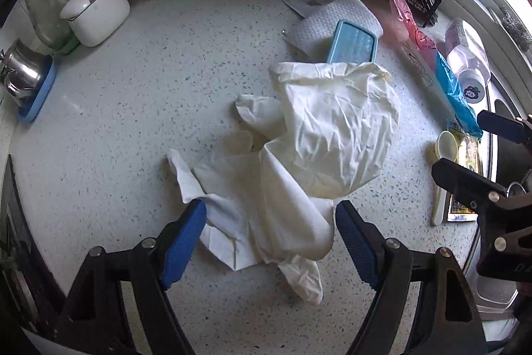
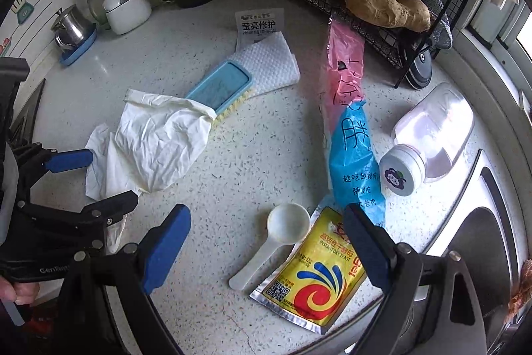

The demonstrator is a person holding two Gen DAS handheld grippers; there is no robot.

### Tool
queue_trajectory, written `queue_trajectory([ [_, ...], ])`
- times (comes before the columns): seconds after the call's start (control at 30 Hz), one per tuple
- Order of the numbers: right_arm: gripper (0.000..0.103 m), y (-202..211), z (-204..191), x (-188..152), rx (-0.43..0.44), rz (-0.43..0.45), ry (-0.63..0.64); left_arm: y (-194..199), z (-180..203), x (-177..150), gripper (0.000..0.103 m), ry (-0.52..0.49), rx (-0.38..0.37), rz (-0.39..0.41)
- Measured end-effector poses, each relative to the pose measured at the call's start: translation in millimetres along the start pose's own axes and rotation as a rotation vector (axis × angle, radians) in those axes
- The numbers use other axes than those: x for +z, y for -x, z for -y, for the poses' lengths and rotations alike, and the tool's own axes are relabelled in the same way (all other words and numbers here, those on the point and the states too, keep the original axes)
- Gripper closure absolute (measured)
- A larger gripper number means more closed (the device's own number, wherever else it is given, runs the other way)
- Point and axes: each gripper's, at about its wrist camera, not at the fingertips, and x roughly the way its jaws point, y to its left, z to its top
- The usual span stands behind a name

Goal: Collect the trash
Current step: 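Grasp the crumpled white plastic glove with the left tool, then grasp the blue-handled scrub brush with the right tool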

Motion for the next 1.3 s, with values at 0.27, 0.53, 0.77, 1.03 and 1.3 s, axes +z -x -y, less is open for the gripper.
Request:
queue_trajectory([
  [0.27,0.011,-6,6,2,0.004,-0.009,-0.025,-6,7,0,0.072,-0.016,0.007,0.012],
  [0.53,0.011,9,1,-3,0.024,0.005,-0.018,18,19,-14,0.099,0.003,-0.016,0.058],
  [0.77,0.011,23,-25,6,0.099,0.036,0.012,60,1,-31,0.1,0.079,0.025,0.146],
  [1.03,0.011,19,-61,27,0.155,0.067,0.026,81,-43,-33,0.1,0.153,0.114,0.177],
  [1.3,0.011,-13,-56,48,0.142,0.039,-0.038,53,-49,-10,0.1,0.164,0.126,0.14],
])
